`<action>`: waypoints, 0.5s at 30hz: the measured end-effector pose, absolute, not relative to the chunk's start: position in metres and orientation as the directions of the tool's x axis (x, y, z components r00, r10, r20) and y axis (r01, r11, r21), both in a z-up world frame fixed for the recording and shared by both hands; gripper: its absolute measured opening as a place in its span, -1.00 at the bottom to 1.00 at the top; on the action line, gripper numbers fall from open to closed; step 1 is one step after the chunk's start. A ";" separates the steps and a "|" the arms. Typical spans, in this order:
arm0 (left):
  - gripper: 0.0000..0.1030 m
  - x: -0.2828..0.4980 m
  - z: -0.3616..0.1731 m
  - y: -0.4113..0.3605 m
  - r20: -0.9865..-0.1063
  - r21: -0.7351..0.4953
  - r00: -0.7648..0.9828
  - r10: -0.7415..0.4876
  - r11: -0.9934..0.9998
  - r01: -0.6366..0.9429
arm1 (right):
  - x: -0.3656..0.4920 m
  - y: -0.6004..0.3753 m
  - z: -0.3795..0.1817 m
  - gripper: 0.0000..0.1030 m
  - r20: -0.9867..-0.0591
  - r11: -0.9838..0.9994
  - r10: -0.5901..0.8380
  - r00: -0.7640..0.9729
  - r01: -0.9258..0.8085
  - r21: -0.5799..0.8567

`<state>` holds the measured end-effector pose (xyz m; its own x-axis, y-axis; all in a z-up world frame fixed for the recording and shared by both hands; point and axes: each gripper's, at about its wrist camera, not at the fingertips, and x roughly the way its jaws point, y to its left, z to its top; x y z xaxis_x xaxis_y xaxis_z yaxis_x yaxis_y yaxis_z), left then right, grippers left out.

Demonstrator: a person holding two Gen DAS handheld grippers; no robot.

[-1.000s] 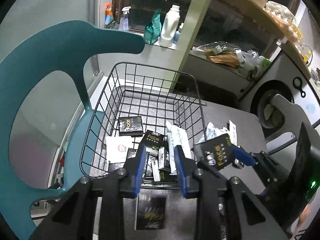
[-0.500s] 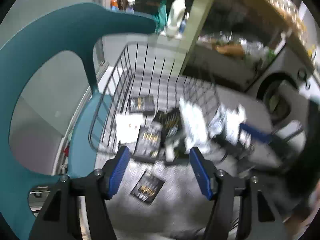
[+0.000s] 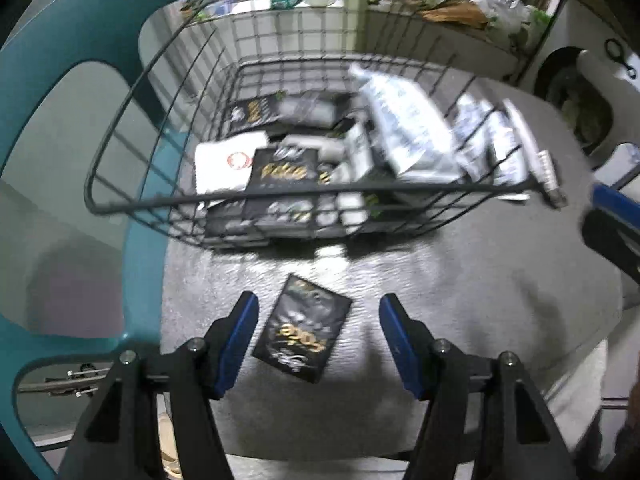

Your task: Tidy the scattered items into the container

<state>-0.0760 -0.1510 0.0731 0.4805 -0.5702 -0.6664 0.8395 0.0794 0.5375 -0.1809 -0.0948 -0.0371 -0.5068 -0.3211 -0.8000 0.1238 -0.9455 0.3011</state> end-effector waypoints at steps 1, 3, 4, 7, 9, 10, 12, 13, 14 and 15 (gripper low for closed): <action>0.32 -0.071 0.069 -0.152 -0.668 0.540 0.489 -0.561 0.087 0.837 | -0.179 -0.095 -0.047 0.28 -0.814 -0.946 -0.320 -0.485 0.119 0.302; 0.32 -0.064 0.066 -0.151 -0.673 0.528 0.482 -0.561 0.092 0.844 | -0.175 -0.095 -0.060 0.28 -0.826 -0.944 -0.324 -0.460 0.105 0.312; 0.32 -0.062 0.064 -0.152 -0.672 0.528 0.483 -0.562 0.094 0.844 | -0.173 -0.095 -0.065 0.28 -0.829 -0.941 -0.333 -0.449 0.102 0.323; 0.32 -0.053 0.058 -0.153 -0.676 0.525 0.483 -0.557 0.096 0.846 | -0.170 -0.096 -0.072 0.28 -0.829 -0.934 -0.350 -0.436 0.097 0.343; 0.32 -0.048 0.055 -0.153 -0.684 0.517 0.472 -0.556 0.087 0.851 | -0.168 -0.097 -0.070 0.28 -0.825 -0.932 -0.355 -0.440 0.102 0.347; 0.32 -0.046 0.053 -0.154 -0.693 0.505 0.461 -0.555 0.082 0.859 | -0.168 -0.097 -0.069 0.28 -0.822 -0.931 -0.357 -0.444 0.103 0.349; 0.32 -0.044 0.051 -0.155 -0.688 0.512 0.468 -0.555 0.085 0.855 | -0.169 -0.098 -0.066 0.28 -0.819 -0.930 -0.359 -0.448 0.102 0.352; 0.32 -0.043 0.050 -0.156 -0.684 0.520 0.474 -0.554 0.085 0.850 | -0.169 -0.098 -0.064 0.28 -0.817 -0.929 -0.361 -0.450 0.102 0.355; 0.32 -0.041 0.047 -0.157 -0.687 0.523 0.475 -0.551 0.080 0.849 | -0.170 -0.099 -0.063 0.28 -0.816 -0.929 -0.361 -0.451 0.102 0.355; 0.33 -0.039 0.045 -0.157 -0.691 0.519 0.471 -0.549 0.077 0.851 | -0.170 -0.100 -0.061 0.28 -0.815 -0.930 -0.360 -0.453 0.104 0.353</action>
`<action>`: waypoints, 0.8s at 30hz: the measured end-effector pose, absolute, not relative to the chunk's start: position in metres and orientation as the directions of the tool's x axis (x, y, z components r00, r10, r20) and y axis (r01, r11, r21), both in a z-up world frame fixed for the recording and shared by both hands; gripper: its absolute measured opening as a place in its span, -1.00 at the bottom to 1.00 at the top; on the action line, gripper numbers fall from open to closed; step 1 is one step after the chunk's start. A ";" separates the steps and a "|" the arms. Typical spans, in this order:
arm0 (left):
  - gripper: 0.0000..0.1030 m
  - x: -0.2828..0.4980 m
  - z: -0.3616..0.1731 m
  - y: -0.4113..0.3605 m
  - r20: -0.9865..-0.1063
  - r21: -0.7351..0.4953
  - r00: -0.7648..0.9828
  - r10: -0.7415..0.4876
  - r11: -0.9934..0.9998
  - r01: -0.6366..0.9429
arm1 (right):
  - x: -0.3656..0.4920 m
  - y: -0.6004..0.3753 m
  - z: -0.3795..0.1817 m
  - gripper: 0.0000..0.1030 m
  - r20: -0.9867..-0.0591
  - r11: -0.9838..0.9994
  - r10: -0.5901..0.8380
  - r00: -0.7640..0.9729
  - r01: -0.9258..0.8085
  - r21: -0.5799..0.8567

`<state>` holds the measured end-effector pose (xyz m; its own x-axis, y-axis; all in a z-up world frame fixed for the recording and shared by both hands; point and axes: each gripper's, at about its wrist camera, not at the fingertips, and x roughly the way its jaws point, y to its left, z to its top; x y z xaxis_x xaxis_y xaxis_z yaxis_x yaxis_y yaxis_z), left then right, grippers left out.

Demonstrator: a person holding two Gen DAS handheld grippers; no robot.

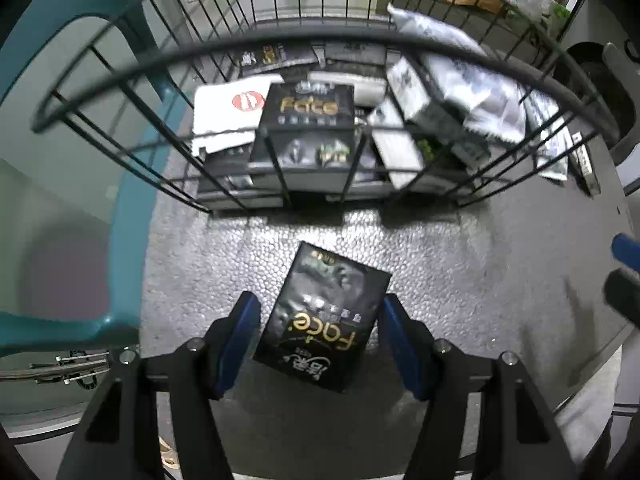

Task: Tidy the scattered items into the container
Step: 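Lower the pack into the basket and open the left tool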

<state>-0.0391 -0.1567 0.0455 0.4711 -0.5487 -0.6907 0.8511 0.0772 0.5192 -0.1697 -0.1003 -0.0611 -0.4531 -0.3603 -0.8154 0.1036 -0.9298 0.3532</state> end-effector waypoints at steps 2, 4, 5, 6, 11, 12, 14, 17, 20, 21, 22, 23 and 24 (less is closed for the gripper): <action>0.33 -0.036 0.044 -0.155 -0.690 0.513 0.466 -0.553 0.081 0.855 | -0.170 -0.101 -0.061 0.28 -0.816 -0.930 -0.359 -0.453 0.105 0.351; 0.13 -0.036 0.044 -0.153 -0.687 0.515 0.465 -0.558 0.077 0.854 | -0.170 -0.101 -0.061 0.28 -0.817 -0.929 -0.362 -0.449 0.103 0.355; 0.04 -0.035 0.045 -0.152 -0.689 0.513 0.466 -0.555 0.082 0.855 | -0.170 -0.102 -0.061 0.28 -0.816 -0.929 -0.362 -0.450 0.103 0.356; 0.01 -0.034 0.045 -0.151 -0.696 0.503 0.459 -0.553 0.080 0.860 | -0.170 -0.102 -0.061 0.28 -0.816 -0.929 -0.362 -0.451 0.102 0.356; 0.01 -0.043 0.057 -0.139 -0.700 0.470 0.419 -0.579 0.069 0.880 | -0.168 -0.101 -0.058 0.28 -0.809 -0.926 -0.369 -0.457 0.107 0.362; 0.01 -0.048 0.061 -0.135 -0.698 0.464 0.409 -0.588 0.064 0.883 | -0.168 -0.101 -0.057 0.28 -0.806 -0.925 -0.371 -0.461 0.109 0.363; 0.01 -0.064 0.070 -0.122 -0.696 0.449 0.379 -0.610 0.044 0.893 | -0.168 -0.100 -0.053 0.28 -0.800 -0.924 -0.373 -0.470 0.110 0.366; 0.01 -0.094 0.090 -0.106 -0.705 0.435 0.323 -0.631 -0.026 0.900 | -0.168 -0.097 -0.049 0.28 -0.793 -0.923 -0.373 -0.482 0.108 0.369; 0.01 -0.134 0.114 -0.096 -0.674 0.426 0.263 -0.690 -0.072 0.902 | -0.167 -0.094 -0.047 0.28 -0.788 -0.922 -0.375 -0.488 0.104 0.374; 0.01 -0.145 0.126 -0.092 -0.656 0.428 0.244 -0.715 -0.085 0.900 | -0.167 -0.093 -0.047 0.28 -0.787 -0.921 -0.376 -0.489 0.102 0.377; 0.01 -0.151 0.135 -0.091 -0.641 0.424 0.231 -0.732 -0.087 0.901 | -0.166 -0.092 -0.047 0.28 -0.786 -0.919 -0.379 -0.489 0.100 0.381; 0.01 -0.155 0.148 -0.088 -0.616 0.421 0.219 -0.756 -0.082 0.903 | -0.166 -0.092 -0.048 0.28 -0.786 -0.930 -0.351 -0.509 0.088 0.357; 0.01 -0.156 0.154 -0.088 -0.603 0.419 0.214 -0.769 -0.076 0.905 | -0.165 -0.091 -0.048 0.28 -0.786 -0.929 -0.351 -0.509 0.088 0.359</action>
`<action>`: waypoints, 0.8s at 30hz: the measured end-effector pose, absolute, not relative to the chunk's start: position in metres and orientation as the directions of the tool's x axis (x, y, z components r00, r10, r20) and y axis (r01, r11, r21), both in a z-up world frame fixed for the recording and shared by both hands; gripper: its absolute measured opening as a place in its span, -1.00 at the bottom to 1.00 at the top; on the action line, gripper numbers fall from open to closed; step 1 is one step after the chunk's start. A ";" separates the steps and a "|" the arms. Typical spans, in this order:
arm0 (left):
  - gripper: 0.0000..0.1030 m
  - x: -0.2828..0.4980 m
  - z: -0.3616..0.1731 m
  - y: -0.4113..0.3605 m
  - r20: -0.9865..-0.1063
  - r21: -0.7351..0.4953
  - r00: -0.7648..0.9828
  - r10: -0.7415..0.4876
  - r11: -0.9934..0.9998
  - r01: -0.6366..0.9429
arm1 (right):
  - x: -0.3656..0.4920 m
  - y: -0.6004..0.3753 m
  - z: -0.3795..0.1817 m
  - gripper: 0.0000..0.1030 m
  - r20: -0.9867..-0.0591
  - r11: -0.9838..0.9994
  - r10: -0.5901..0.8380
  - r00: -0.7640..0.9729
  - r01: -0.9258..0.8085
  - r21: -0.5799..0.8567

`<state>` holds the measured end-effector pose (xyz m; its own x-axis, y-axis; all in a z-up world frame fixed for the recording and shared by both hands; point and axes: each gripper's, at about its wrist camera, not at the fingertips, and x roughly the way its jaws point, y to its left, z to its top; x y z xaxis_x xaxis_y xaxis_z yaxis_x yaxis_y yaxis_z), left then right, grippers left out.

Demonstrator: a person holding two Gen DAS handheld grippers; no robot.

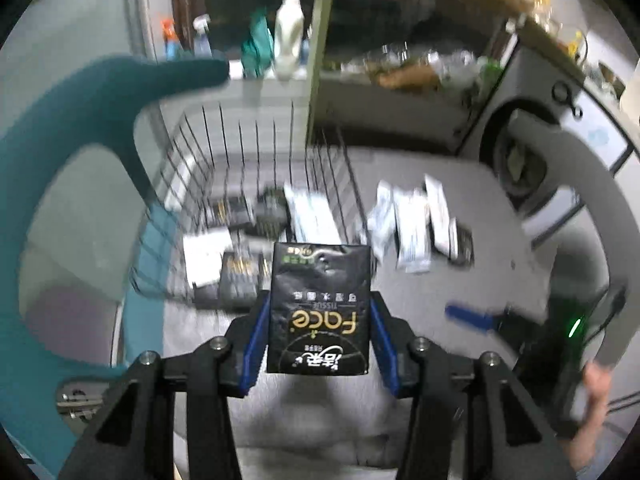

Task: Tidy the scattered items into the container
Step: 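Lower the pack into the basket and open the left tool, then grasp a white wet-wipe packet with the left tool while the right tool grasps a Face pack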

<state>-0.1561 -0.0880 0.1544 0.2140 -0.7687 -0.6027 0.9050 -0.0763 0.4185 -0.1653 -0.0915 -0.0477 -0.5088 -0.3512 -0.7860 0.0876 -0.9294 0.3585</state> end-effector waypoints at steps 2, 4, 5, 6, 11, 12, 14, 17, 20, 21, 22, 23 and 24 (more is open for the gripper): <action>0.01 -0.157 0.170 -0.100 -0.581 0.412 0.210 -0.787 -0.062 0.909 | -0.164 -0.089 -0.047 0.28 -0.784 -0.929 -0.352 -0.512 0.086 0.361; 0.01 -0.150 0.181 -0.116 -0.562 0.405 0.221 -0.797 -0.032 0.914 | -0.163 -0.086 -0.047 0.28 -0.783 -0.929 -0.349 -0.514 0.081 0.361; 0.01 -0.149 0.182 -0.126 -0.563 0.400 0.223 -0.796 -0.026 0.916 | -0.162 -0.084 -0.047 0.28 -0.783 -0.929 -0.348 -0.516 0.079 0.361; 0.01 -0.146 0.182 -0.136 -0.563 0.403 0.233 -0.793 -0.017 0.915 | -0.162 -0.082 -0.047 0.28 -0.783 -0.930 -0.345 -0.518 0.075 0.361; 0.01 -0.136 0.178 -0.158 -0.568 0.401 0.254 -0.783 0.007 0.916 | -0.159 -0.067 -0.045 0.28 -0.782 -0.932 -0.328 -0.530 0.046 0.359; 0.01 -0.135 0.176 -0.158 -0.567 0.403 0.256 -0.783 0.008 0.915 | -0.159 -0.064 -0.046 0.28 -0.783 -0.932 -0.325 -0.531 0.040 0.360; 0.05 -0.137 0.175 -0.159 -0.558 0.407 0.257 -0.789 0.009 0.913 | -0.159 -0.060 -0.046 0.28 -0.783 -0.931 -0.322 -0.532 0.030 0.363; 0.17 -0.142 0.175 -0.152 -0.547 0.401 0.241 -0.802 0.001 0.916 | -0.159 -0.057 -0.046 0.28 -0.780 -0.931 -0.322 -0.536 0.028 0.365; 0.17 -0.150 0.172 -0.151 -0.556 0.402 0.236 -0.797 -0.010 0.915 | -0.160 -0.054 -0.043 0.28 -0.779 -0.936 -0.310 -0.545 0.028 0.352; 0.17 -0.153 0.171 -0.150 -0.560 0.399 0.228 -0.796 -0.018 0.917 | -0.160 -0.052 -0.041 0.28 -0.778 -0.939 -0.299 -0.553 0.025 0.343; 0.17 -0.156 0.169 -0.150 -0.564 0.399 0.222 -0.795 -0.027 0.916 | -0.160 -0.049 -0.040 0.28 -0.778 -0.943 -0.285 -0.560 0.018 0.333; 0.17 -0.164 0.164 -0.149 -0.572 0.408 0.217 -0.791 -0.045 0.912 | -0.160 -0.044 -0.039 0.28 -0.779 -0.947 -0.269 -0.567 0.006 0.323; 0.17 -0.170 0.159 -0.149 -0.578 0.414 0.213 -0.787 -0.058 0.909 | -0.160 -0.038 -0.038 0.28 -0.778 -0.950 -0.253 -0.575 -0.006 0.313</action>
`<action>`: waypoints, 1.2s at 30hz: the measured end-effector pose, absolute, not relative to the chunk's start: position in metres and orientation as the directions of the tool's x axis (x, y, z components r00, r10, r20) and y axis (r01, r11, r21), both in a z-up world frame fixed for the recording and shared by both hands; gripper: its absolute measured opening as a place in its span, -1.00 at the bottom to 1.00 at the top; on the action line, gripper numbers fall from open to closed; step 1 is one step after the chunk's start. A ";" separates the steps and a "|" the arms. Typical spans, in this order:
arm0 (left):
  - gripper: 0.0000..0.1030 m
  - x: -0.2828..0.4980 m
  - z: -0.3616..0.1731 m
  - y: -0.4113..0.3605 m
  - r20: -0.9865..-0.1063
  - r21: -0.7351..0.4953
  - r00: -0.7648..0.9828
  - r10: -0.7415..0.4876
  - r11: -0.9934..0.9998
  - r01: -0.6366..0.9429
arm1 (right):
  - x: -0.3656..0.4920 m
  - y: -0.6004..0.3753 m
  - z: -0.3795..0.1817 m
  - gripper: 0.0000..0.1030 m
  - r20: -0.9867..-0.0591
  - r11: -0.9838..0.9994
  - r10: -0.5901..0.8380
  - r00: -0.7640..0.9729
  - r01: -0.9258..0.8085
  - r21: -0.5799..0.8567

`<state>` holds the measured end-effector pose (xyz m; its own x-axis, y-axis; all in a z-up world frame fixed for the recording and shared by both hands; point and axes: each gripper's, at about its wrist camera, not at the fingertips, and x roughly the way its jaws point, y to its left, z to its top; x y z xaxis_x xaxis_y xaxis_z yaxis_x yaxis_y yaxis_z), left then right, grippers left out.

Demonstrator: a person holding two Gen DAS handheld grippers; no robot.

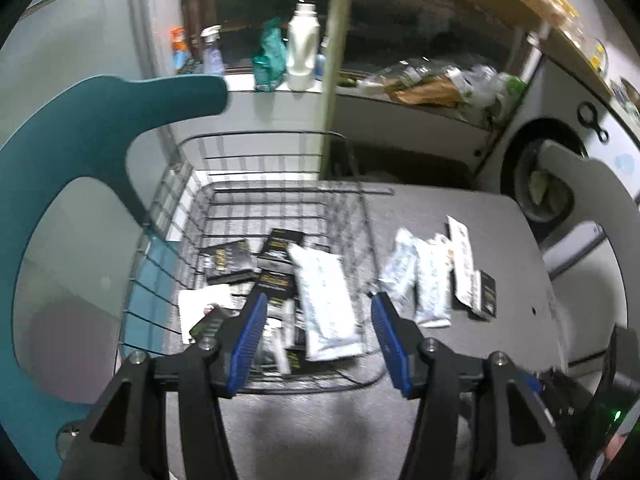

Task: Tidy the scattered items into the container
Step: 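Grasp a white wet-wipe packet with the left tool while the right tool grasps a Face pack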

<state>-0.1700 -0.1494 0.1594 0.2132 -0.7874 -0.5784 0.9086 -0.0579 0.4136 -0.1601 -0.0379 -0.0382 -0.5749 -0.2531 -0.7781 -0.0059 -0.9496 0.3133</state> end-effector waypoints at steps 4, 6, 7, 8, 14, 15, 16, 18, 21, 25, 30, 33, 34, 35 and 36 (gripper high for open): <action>0.17 -0.198 0.135 -0.155 -0.615 0.413 0.180 -0.767 -0.118 0.903 | -0.161 -0.001 -0.038 0.28 -0.784 -0.956 -0.170 -0.597 -0.094 0.279; 0.17 -0.214 0.121 -0.161 -0.629 0.414 0.172 -0.758 -0.139 0.900 | -0.162 0.022 -0.041 0.28 -0.792 -0.947 -0.140 -0.594 -0.152 0.282; 0.17 -0.221 0.113 -0.165 -0.639 0.411 0.167 -0.751 -0.151 0.899 | -0.164 0.035 -0.045 0.28 -0.795 -0.940 -0.123 -0.593 -0.187 0.285; 0.17 -0.228 0.105 -0.170 -0.650 0.409 0.160 -0.743 -0.165 0.898 | -0.166 0.042 -0.047 0.28 -0.798 -0.936 -0.113 -0.592 -0.206 0.286; 0.17 -0.260 0.067 -0.209 -0.683 0.410 0.166 -0.712 -0.185 0.893 | -0.193 0.078 -0.082 0.28 -0.815 -0.896 -0.110 -0.569 -0.298 0.329; 0.17 -0.262 0.058 -0.221 -0.692 0.413 0.178 -0.700 -0.181 0.893 | -0.199 0.081 -0.089 0.28 -0.814 -0.885 -0.120 -0.568 -0.311 0.348; 0.17 -0.263 0.051 -0.230 -0.701 0.414 0.188 -0.688 -0.177 0.893 | -0.204 0.083 -0.094 0.28 -0.815 -0.877 -0.131 -0.564 -0.317 0.361; 0.17 -0.261 0.041 -0.246 -0.714 0.413 0.208 -0.668 -0.162 0.896 | -0.216 0.083 -0.106 0.28 -0.821 -0.866 -0.147 -0.552 -0.330 0.376; 0.17 -0.258 0.030 -0.262 -0.726 0.411 0.222 -0.651 -0.152 0.899 | -0.231 0.078 -0.119 0.28 -0.826 -0.862 -0.165 -0.539 -0.327 0.386; 0.17 -0.254 0.022 -0.273 -0.740 0.412 0.239 -0.629 -0.144 0.900 | -0.247 0.076 -0.132 0.28 -0.829 -0.857 -0.179 -0.530 -0.330 0.396; 0.18 -0.252 0.020 -0.279 -0.743 0.405 0.241 -0.624 -0.133 0.905 | -0.256 0.068 -0.139 0.36 -0.835 -0.875 -0.166 -0.525 -0.313 0.371; 0.18 -0.255 0.019 -0.281 -0.748 0.399 0.230 -0.622 -0.145 0.905 | -0.253 0.071 -0.141 0.11 -0.839 -0.884 -0.157 -0.521 -0.305 0.354; 0.19 -0.255 0.019 -0.281 -0.748 0.400 0.230 -0.622 -0.146 0.905 | -0.252 0.071 -0.141 -0.08 -0.845 -0.889 -0.142 -0.515 -0.308 0.338; 0.19 -0.257 0.018 -0.281 -0.748 0.400 0.228 -0.623 -0.150 0.904 | -0.252 0.073 -0.141 -0.08 -0.854 -0.896 -0.123 -0.506 -0.314 0.315; 0.20 -0.259 0.016 -0.282 -0.750 0.401 0.226 -0.621 -0.156 0.903 | -0.251 0.076 -0.141 -0.08 -0.857 -0.894 -0.119 -0.502 -0.322 0.312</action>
